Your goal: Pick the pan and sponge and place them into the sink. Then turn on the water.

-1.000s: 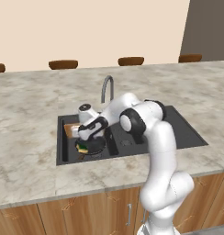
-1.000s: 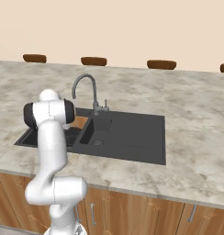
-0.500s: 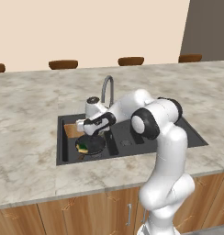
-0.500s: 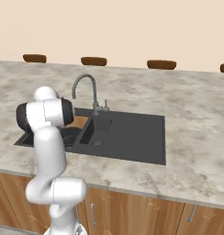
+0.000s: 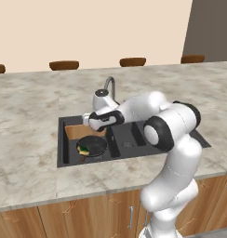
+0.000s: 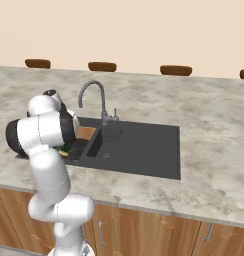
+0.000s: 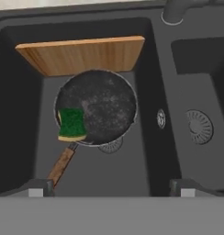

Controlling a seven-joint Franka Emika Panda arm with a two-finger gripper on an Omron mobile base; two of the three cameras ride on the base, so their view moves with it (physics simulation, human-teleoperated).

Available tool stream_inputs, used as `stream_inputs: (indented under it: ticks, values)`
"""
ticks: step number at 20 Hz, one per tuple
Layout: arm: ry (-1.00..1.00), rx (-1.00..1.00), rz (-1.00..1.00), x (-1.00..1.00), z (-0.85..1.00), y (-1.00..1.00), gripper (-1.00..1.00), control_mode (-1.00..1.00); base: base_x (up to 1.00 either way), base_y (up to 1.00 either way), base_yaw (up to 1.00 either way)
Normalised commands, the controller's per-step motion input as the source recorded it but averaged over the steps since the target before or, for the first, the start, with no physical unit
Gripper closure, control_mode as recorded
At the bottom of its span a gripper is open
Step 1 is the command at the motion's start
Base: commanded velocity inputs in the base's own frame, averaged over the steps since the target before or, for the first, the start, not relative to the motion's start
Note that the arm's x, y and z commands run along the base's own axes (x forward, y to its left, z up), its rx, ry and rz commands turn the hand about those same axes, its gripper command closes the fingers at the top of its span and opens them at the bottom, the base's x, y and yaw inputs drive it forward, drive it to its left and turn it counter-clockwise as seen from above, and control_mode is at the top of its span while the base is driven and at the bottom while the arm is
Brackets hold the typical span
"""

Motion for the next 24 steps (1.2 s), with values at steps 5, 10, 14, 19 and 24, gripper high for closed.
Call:
stream_inputs:
  ticks: [5, 10, 14, 19, 24]
  values:
    - [-0.16, 0.0, 0.06, -0.26, 0.28, -0.26, -1.0, -1.0, 0.0, 0.0, 0.0]
    - [-0.16, 0.01, 0.09, -0.14, 0.26, -0.22, -1.0, -1.0, 0.0, 0.0, 0.0]
    - [-0.16, 0.04, 0.06, -0.19, 0.35, -0.18, -1.0, -1.0, 0.0, 0.0, 0.0]
    - [-0.17, 0.04, 0.05, -0.17, 0.32, -0.2, -1.0, -1.0, 0.0, 0.0, 0.0]
    - [-0.13, 0.06, 0.05, 0.01, 0.28, -0.35, -1.0, -1.0, 0.0, 0.0, 0.0]
